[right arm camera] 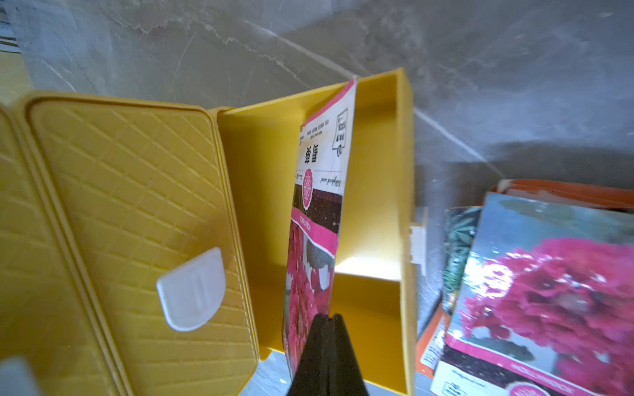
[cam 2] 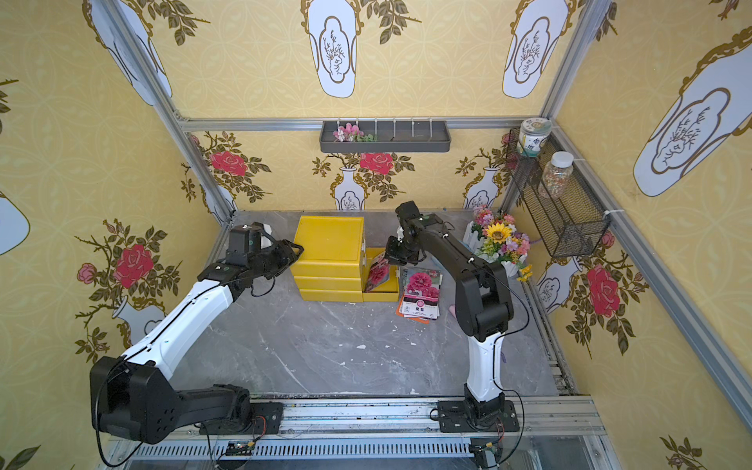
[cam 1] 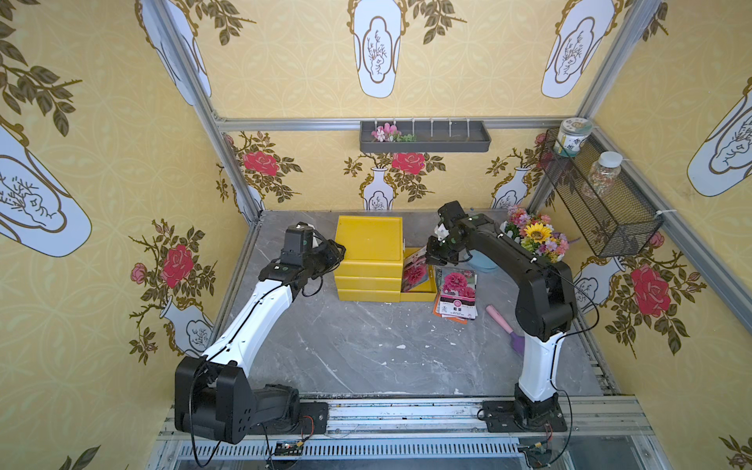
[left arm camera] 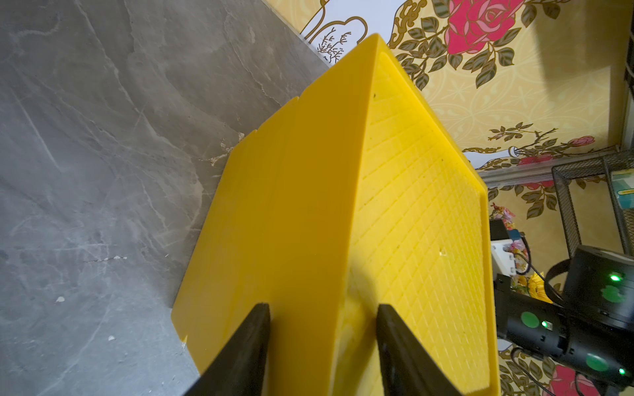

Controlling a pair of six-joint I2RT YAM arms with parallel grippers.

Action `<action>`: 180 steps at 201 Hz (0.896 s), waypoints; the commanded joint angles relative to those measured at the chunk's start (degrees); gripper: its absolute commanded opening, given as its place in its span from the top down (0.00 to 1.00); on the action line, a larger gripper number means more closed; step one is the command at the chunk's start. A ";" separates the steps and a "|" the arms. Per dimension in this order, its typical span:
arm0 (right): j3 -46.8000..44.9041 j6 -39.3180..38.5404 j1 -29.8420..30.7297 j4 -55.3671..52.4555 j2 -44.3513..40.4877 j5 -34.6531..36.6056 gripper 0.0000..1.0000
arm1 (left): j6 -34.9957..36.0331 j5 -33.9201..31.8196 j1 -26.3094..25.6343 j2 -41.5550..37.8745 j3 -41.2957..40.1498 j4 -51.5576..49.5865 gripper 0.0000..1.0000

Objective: Take the seed bags out of the drawer
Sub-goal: Pick up the seed packet from the drawer, then place the seed packet at the center of the board.

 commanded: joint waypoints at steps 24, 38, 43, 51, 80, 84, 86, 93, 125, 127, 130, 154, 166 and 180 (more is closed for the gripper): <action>-5.29 -5.05 -6.85 -2.88 -6.44 -0.16 1.00 | 0.48 -1.30 0.05 1.09 -0.51 -8.90 0.46; -7.51 -5.80 -9.37 -2.90 -8.31 -1.19 1.00 | 0.47 -1.24 0.05 1.25 -0.32 -8.85 0.46; -8.27 -5.96 -10.16 -2.88 -8.91 -1.56 1.00 | 0.48 -1.21 -0.02 1.29 -0.27 -8.81 0.46; -9.63 -6.29 -11.46 -2.82 -9.95 -2.08 1.00 | 0.43 -1.10 0.03 1.44 -0.08 -8.84 0.46; -14.28 -7.83 -14.84 -2.81 -12.99 -2.98 1.00 | 0.38 -0.86 0.05 1.91 0.58 -8.51 0.46; -14.92 -8.03 -15.22 -2.87 -13.43 -3.04 1.00 | 0.38 -0.85 0.03 2.05 0.72 -8.56 0.46; -15.27 -8.12 -15.38 -2.83 -13.60 -3.04 1.00 | 0.34 -0.90 0.05 2.12 0.73 -8.57 0.46; -16.38 -8.45 -15.86 -2.78 -14.20 -3.03 1.00 | 0.38 -0.64 -0.02 2.24 0.99 -8.50 0.46; -21.96 -9.78 -17.16 -1.78 -15.46 -2.70 1.00 | 0.49 -0.31 0.02 2.93 1.73 -8.49 0.46; -22.28 -9.81 -17.27 -1.70 -15.42 -2.62 1.00 | 0.50 -0.32 -0.02 2.95 1.80 -8.53 0.46; -22.85 -9.82 -17.34 -1.54 -15.34 -2.63 1.00 | 0.53 -0.32 0.01 2.97 1.79 -8.50 0.46; -26.02 -9.70 -17.51 -0.96 -14.63 -0.42 1.00 | 0.51 -0.31 -0.01 3.10 2.08 -8.72 0.46; -26.70 -9.49 -17.64 -1.10 -14.68 1.10 1.00 | 0.56 -0.35 0.00 2.99 2.08 -8.74 0.46; -26.48 -9.43 -17.60 -1.86 -14.63 3.58 0.77 | 0.56 -0.41 -0.02 2.88 1.97 -8.82 0.46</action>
